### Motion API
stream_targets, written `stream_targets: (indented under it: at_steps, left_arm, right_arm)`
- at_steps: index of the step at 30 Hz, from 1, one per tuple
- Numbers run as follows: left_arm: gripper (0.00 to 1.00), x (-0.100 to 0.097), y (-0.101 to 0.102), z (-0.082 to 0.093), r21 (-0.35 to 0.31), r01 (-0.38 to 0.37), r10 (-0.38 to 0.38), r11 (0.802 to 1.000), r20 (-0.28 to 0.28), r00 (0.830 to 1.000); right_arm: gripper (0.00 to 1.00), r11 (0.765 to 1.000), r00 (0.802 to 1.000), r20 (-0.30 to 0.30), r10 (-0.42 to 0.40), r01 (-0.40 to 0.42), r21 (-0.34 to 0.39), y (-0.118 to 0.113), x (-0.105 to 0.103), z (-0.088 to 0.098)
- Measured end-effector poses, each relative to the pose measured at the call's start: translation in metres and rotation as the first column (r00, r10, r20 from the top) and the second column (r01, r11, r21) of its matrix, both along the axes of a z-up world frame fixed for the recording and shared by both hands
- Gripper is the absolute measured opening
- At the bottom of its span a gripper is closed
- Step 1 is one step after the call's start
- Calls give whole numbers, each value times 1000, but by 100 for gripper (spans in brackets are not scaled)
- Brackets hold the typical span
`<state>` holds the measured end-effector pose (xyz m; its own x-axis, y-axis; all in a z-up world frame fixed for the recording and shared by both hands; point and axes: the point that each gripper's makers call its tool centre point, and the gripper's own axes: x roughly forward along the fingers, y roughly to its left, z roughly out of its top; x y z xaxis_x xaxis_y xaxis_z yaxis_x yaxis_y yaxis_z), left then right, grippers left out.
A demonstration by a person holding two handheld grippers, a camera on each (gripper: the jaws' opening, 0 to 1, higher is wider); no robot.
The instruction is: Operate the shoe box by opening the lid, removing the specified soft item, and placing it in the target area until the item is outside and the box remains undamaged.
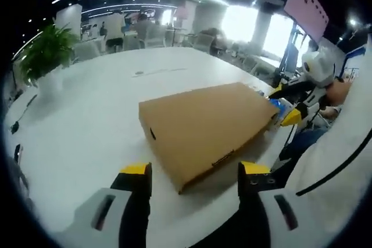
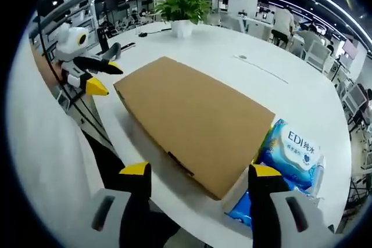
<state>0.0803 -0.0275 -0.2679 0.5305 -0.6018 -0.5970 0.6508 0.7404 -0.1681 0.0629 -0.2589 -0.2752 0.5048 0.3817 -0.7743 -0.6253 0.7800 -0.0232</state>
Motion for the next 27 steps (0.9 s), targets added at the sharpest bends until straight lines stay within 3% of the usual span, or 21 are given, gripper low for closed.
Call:
stream_targets:
  at_steps: [2,7,10,12,15,19,21,24,27]
  left_arm:
    - [63,-1,-5,1,-39,-9,7,999,-47,999]
    - [71,6,-7,10,-70,-20,17,997,-50,999]
    - [78,20,-4,14,-74,-47,42,996,-57,997]
    - [79,27,-4,20,-94,-55,53,994,-29,998]
    - [81,32,-6,27,-106,-56,55,993,-12,998]
    - [86,42,-11,42,-174,-94,101,980,33,994]
    - [92,43,-11,42,-153,-91,100,984,57,993]
    - [96,45,-12,44,-159,-97,111,982,81,991]
    - [94,46,-11,47,-175,-113,130,978,92,987]
  right_arm:
    - [69,1000,1000,5,12,-12,7,-1,2,6]
    - [69,1000,1000,4,27,-27,15,-1,7,13]
    - [69,998,997,37,64,-64,12,0,16,23]
    - [69,998,998,24,59,-60,28,1,19,23]
    - [70,997,998,52,45,-48,64,6,23,29]
    - [84,993,995,101,10,-22,116,9,32,36]
    - [85,993,994,108,-8,-5,122,7,35,36]
    - [88,992,987,155,-36,16,123,3,40,43]
    - [89,991,966,253,-48,13,137,0,48,56]
